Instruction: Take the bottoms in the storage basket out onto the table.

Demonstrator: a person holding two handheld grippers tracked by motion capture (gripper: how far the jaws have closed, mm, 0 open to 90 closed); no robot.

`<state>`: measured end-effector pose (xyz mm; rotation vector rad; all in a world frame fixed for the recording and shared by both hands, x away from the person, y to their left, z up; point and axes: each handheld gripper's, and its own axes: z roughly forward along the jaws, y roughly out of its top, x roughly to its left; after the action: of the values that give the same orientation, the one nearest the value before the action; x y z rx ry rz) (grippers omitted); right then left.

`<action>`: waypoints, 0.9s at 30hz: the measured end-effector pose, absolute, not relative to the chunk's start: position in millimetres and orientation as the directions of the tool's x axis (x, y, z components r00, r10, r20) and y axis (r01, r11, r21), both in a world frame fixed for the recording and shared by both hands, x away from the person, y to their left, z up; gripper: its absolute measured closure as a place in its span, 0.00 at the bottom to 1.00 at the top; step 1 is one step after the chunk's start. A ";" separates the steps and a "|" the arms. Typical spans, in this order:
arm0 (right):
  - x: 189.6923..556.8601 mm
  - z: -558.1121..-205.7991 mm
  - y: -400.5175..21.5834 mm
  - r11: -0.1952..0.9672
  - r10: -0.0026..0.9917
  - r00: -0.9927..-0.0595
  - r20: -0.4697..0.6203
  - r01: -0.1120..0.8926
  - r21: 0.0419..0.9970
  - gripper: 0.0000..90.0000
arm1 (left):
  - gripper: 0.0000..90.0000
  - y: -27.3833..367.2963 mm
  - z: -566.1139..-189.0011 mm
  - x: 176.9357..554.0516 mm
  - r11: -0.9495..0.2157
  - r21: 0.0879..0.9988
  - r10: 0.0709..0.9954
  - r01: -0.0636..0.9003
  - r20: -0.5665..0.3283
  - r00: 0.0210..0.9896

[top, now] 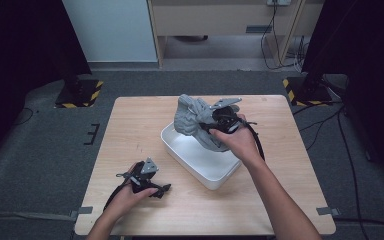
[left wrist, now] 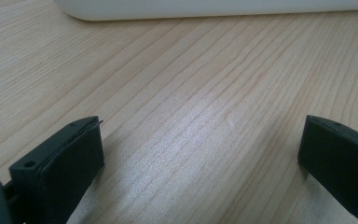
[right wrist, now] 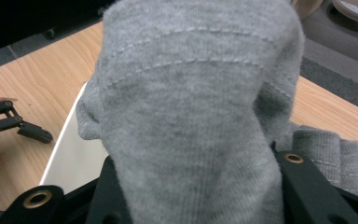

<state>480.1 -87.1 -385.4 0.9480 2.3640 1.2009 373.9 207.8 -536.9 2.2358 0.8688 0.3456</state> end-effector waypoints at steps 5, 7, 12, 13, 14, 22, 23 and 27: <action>476.6 -379.5 -89.3 0.407 0.686 -0.728 0.020 0.406 0.818 0.66 | 0.00 207.9 -536.9 373.9 -0.528 0.697 0.674 0.486 -0.005 0.739; 475.8 -377.6 -90.7 0.404 0.687 -0.727 0.019 0.403 0.821 0.66 | 0.00 207.9 -536.9 373.9 -0.528 0.697 0.674 0.486 -0.005 0.739; 473.0 -371.2 -96.9 0.382 0.689 -0.724 0.025 0.391 0.837 0.66 | 0.00 207.8 -537.0 373.9 -0.527 0.697 0.674 0.486 -0.005 0.739; 473.0 -371.2 -96.9 0.382 0.689 -0.724 0.025 0.391 0.837 0.66 | 0.00 207.9 -536.9 373.8 -0.527 0.697 0.674 0.486 -0.005 0.738; 472.7 -370.4 -98.4 0.374 0.690 -0.723 0.032 0.394 0.840 0.66 | 0.00 207.8 -536.9 373.8 -0.527 0.697 0.674 0.486 -0.005 0.738; 467.4 -359.7 -107.8 0.353 0.693 -0.721 0.032 0.378 0.856 0.66 | 0.00 207.8 -536.9 373.7 -0.527 0.697 0.675 0.487 -0.005 0.738; 466.3 -357.1 -109.2 0.352 0.693 -0.720 0.029 0.373 0.858 0.66 | 0.00 207.8 -537.0 373.7 -0.526 0.697 0.675 0.488 -0.007 0.738; 465.3 -350.9 -115.5 0.343 0.703 -0.711 0.024 0.368 0.864 0.66 | 0.00 207.8 -537.0 373.7 -0.526 0.697 0.675 0.488 -0.006 0.738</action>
<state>465.3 -115.5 -350.9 0.9470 2.2589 1.3141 373.7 207.8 -537.0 2.2346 0.8717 0.3453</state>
